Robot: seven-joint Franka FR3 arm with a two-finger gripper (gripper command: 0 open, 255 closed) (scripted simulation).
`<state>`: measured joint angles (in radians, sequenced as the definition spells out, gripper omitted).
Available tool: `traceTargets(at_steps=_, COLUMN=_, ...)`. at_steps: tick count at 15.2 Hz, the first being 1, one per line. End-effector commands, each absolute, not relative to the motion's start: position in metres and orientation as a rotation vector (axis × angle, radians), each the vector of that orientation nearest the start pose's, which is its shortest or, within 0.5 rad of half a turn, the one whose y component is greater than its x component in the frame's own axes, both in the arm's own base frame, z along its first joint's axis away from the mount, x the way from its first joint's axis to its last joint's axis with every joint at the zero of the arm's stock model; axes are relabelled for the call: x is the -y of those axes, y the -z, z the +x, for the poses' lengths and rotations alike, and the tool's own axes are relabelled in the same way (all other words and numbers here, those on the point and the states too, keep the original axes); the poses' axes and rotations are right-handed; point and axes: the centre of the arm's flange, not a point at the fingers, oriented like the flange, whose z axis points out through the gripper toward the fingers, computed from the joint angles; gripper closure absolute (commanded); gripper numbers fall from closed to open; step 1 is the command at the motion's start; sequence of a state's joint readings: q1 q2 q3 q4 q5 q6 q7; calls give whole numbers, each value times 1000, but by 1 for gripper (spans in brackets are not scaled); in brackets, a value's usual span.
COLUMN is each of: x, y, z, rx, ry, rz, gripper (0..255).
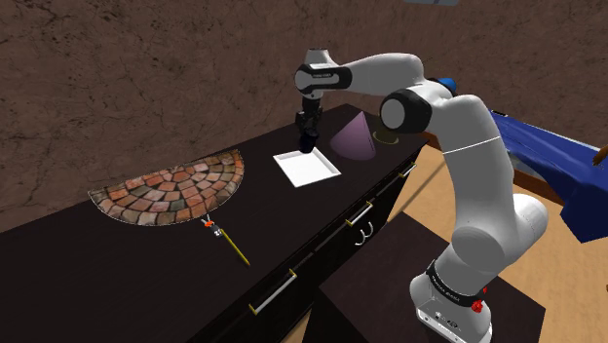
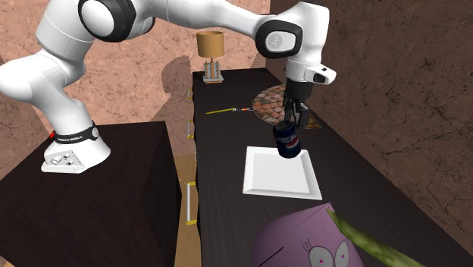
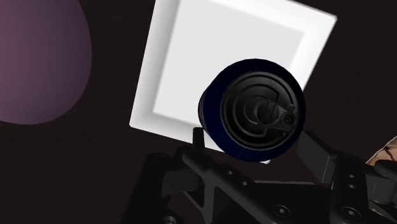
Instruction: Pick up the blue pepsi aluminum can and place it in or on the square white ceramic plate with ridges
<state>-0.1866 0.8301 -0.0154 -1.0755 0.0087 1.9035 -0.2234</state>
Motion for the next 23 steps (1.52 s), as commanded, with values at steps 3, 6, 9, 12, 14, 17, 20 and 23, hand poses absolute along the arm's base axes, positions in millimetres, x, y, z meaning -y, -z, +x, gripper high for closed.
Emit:
traceTargets(at_steps=3, x=149, y=-309, z=753, rx=37, ry=-2, rz=-3144, gripper=255)
traceTargets(at_steps=6, x=149, y=-293, z=753, rx=37, ry=-2, rz=-3144, gripper=255)
traceTargets(at_steps=9, x=149, y=-277, z=753, rx=37, ry=-2, rz=-3144, gripper=255)
traceTargets(at_steps=12, x=149, y=-262, z=753, rx=37, ry=-2, rz=-3144, gripper=255)
traceTargets(at_steps=14, x=149, y=-251, z=753, rx=37, ry=-2, rz=-3144, gripper=255)
traceTargets(at_steps=17, x=149, y=-247, z=753, rx=37, ry=-2, rz=-3144, gripper=255)
traceTargets(at_steps=20, x=149, y=-247, z=753, rx=37, ry=-2, rz=-3144, gripper=255)
traceTargets(at_steps=23, x=149, y=-247, z=753, rx=37, ry=-2, rz=-3144, gripper=255)
